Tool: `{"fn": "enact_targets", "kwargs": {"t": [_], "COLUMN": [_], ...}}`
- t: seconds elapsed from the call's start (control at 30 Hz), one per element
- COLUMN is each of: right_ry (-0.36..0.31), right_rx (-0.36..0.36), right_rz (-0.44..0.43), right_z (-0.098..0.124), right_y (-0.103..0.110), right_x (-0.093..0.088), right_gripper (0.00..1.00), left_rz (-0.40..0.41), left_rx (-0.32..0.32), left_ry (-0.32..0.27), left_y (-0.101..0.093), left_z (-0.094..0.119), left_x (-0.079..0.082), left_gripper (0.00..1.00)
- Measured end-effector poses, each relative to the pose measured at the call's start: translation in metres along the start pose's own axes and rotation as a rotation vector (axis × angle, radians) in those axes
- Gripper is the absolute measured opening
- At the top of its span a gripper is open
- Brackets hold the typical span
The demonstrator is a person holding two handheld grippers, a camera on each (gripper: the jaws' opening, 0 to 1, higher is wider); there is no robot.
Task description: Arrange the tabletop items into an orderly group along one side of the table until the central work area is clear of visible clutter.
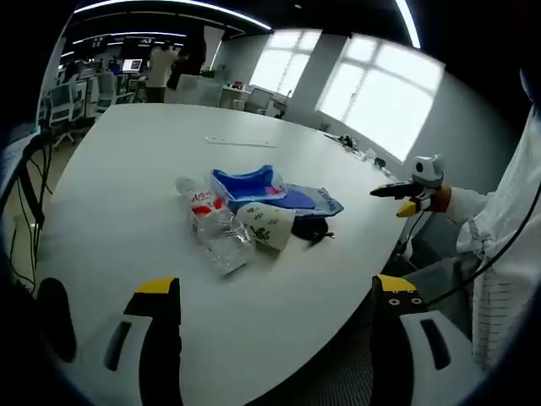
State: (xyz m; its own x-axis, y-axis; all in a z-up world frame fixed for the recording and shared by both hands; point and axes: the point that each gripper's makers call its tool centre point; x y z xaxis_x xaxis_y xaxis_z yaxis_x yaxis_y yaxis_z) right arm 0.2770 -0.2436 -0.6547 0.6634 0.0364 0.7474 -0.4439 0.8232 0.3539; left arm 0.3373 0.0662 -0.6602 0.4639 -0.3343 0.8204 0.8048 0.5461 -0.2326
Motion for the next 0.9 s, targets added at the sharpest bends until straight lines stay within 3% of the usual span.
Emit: {"fn": "enact_targets", "kwargs": {"t": [0.9], "right_ry": [0.005], "right_rx": [0.004], "right_rz": [0.004], "right_z": [-0.001], "right_y": [-0.006], "right_x": [-0.0003], "right_gripper": [0.77], "left_rz": [-0.002], "left_rx": [0.0], "left_ry": [-0.008], "left_y": [0.002], "left_z": [-0.0006], "left_x": [0.0023], "left_gripper": [0.96]}}
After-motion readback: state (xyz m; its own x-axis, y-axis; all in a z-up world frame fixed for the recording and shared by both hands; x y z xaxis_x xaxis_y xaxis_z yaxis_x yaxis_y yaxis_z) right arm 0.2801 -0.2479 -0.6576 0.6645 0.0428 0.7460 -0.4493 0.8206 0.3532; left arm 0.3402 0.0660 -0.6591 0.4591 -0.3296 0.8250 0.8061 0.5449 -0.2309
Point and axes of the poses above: the point that each gripper's makers call its tool centre point, and the gripper's own axes: z roughly backward along the fingers, y roughly to its left, x roughly out of its top, and after that the axes turned 10 degrees about -z, right-handed
